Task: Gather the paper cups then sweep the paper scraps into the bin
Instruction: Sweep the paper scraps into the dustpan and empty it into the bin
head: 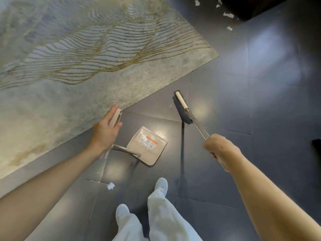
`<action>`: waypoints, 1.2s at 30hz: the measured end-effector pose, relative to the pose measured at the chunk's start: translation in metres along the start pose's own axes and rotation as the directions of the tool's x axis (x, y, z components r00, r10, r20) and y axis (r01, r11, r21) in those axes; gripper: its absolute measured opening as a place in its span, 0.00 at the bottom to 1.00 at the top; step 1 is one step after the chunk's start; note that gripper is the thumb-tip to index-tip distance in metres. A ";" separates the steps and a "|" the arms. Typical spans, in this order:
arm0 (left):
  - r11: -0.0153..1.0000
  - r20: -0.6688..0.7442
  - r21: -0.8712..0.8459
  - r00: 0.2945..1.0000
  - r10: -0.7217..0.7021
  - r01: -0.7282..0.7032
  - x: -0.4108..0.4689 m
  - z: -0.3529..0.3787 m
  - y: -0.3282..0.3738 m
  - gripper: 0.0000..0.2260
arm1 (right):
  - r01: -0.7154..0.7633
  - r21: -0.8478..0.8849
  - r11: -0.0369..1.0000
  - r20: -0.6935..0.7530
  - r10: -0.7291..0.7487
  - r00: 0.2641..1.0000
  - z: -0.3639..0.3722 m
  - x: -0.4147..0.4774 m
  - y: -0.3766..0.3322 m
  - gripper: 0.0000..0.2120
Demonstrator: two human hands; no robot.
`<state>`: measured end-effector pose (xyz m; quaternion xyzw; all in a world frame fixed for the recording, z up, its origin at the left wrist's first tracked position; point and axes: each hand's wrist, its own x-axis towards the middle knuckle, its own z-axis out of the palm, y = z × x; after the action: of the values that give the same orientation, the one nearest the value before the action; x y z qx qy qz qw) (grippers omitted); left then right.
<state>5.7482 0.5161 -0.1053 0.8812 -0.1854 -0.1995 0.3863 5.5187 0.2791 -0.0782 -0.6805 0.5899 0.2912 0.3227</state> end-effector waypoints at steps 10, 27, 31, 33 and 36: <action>0.999 -0.025 0.038 1.000 -0.009 0.010 0.047 0.026 0.017 0.28 | 0.144 -0.190 0.971 0.003 -0.146 0.989 -0.018 0.084 -0.073 0.19; 0.998 -0.037 0.060 0.999 0.028 -0.025 0.024 0.020 -0.002 0.29 | 0.341 -0.292 0.894 0.387 -0.215 0.897 -0.003 -0.021 0.003 0.11; 0.999 -0.034 -0.005 0.999 0.033 -0.033 -0.023 -0.010 -0.032 0.29 | 0.351 -0.256 0.901 0.371 -0.244 0.896 0.010 -0.056 0.004 0.13; 0.999 -0.070 0.007 0.997 0.036 -0.036 -0.051 -0.032 -0.050 0.28 | 0.361 -0.216 0.907 0.356 -0.271 0.894 0.027 -0.077 0.003 0.19; 0.998 -0.111 -0.061 0.993 0.026 -0.033 -0.096 -0.069 -0.079 0.28 | 0.376 -0.145 0.915 0.330 -0.314 0.890 0.064 -0.111 0.006 0.20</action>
<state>5.7140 0.6540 -0.1024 0.8756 -0.1705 -0.1506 0.4261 5.4967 0.3970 -0.0319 -0.7523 0.3699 0.3879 0.3831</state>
